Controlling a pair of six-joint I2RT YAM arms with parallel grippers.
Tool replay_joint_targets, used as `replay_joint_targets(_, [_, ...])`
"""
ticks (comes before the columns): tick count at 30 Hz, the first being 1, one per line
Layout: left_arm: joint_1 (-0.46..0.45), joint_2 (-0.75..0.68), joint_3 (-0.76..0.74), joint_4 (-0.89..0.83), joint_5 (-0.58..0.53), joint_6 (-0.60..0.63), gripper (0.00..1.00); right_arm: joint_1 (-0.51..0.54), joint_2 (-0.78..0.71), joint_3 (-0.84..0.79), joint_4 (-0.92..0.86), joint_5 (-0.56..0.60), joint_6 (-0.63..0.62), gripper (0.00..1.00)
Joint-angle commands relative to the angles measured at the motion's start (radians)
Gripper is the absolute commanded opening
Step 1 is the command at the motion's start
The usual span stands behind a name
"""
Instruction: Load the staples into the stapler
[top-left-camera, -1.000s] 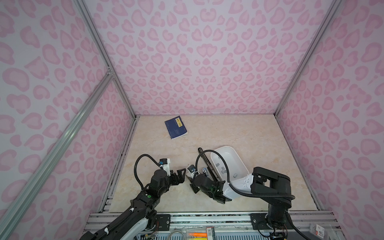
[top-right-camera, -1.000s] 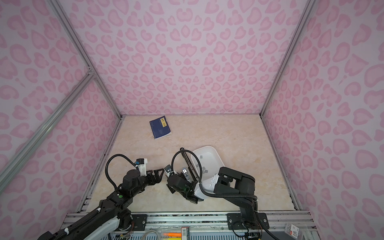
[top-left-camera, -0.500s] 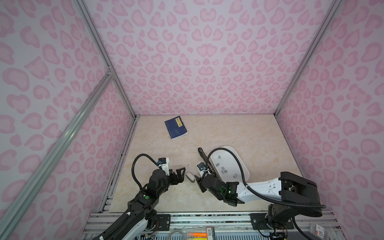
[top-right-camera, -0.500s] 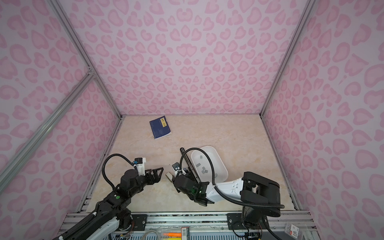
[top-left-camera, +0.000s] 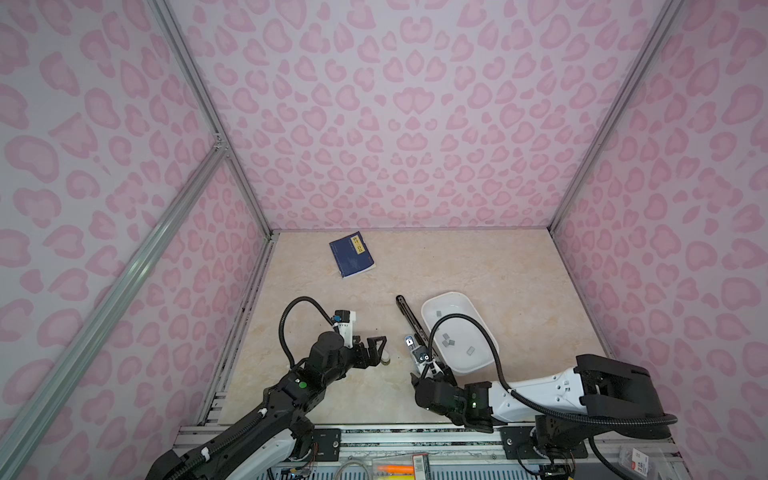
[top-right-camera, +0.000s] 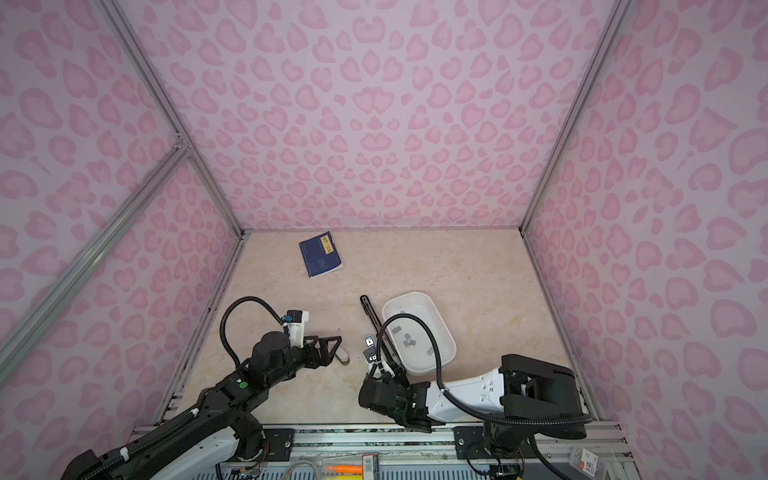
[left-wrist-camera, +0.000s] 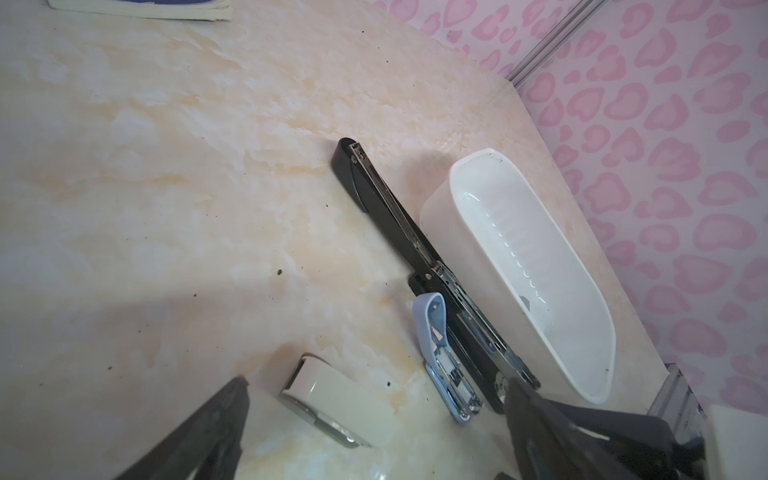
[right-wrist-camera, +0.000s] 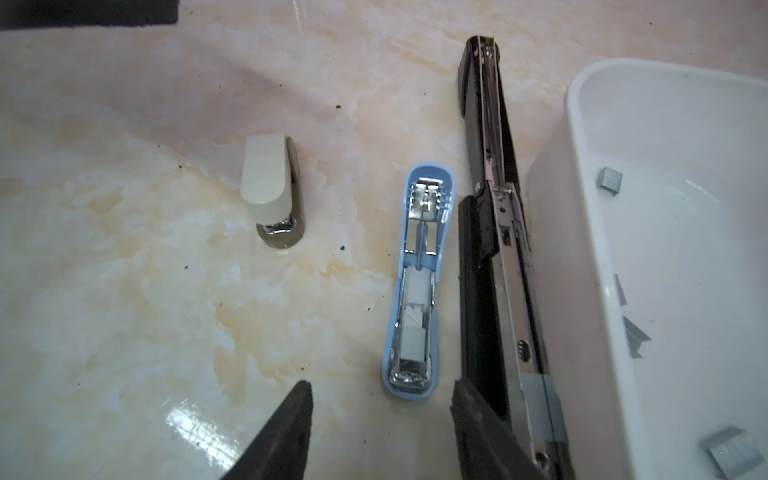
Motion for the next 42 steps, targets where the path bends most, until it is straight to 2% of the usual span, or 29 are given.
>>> replay_joint_targets(1, [-0.011, 0.007, 0.011, 0.042, -0.02, -0.012, 0.97, -0.001, 0.035, 0.003, -0.005, 0.031, 0.039, 0.55])
replay_joint_targets(6, [-0.019, 0.002, 0.011, 0.041, -0.024, -0.015, 0.97, -0.018, 0.101, 0.027, 0.022, 0.006, 0.041, 0.5])
replay_joint_targets(22, [-0.022, -0.004, 0.013, 0.033, -0.035, -0.007, 0.97, -0.091, 0.19, 0.044, 0.061, -0.056, 0.054, 0.49])
replay_joint_targets(29, [-0.022, -0.014, 0.032, 0.009, -0.013, 0.002, 0.97, -0.093, 0.198, 0.032, 0.099, -0.073, 0.037, 0.35])
replay_joint_targets(37, [-0.022, -0.006, 0.093, -0.087, -0.058, -0.013, 0.96, -0.094, 0.237, 0.051, 0.155, -0.087, -0.002, 0.31])
replay_joint_targets(42, [-0.019, 0.035, 0.118, -0.087, -0.079, -0.016, 0.96, -0.12, 0.294, 0.096, 0.209, -0.126, -0.057, 0.3])
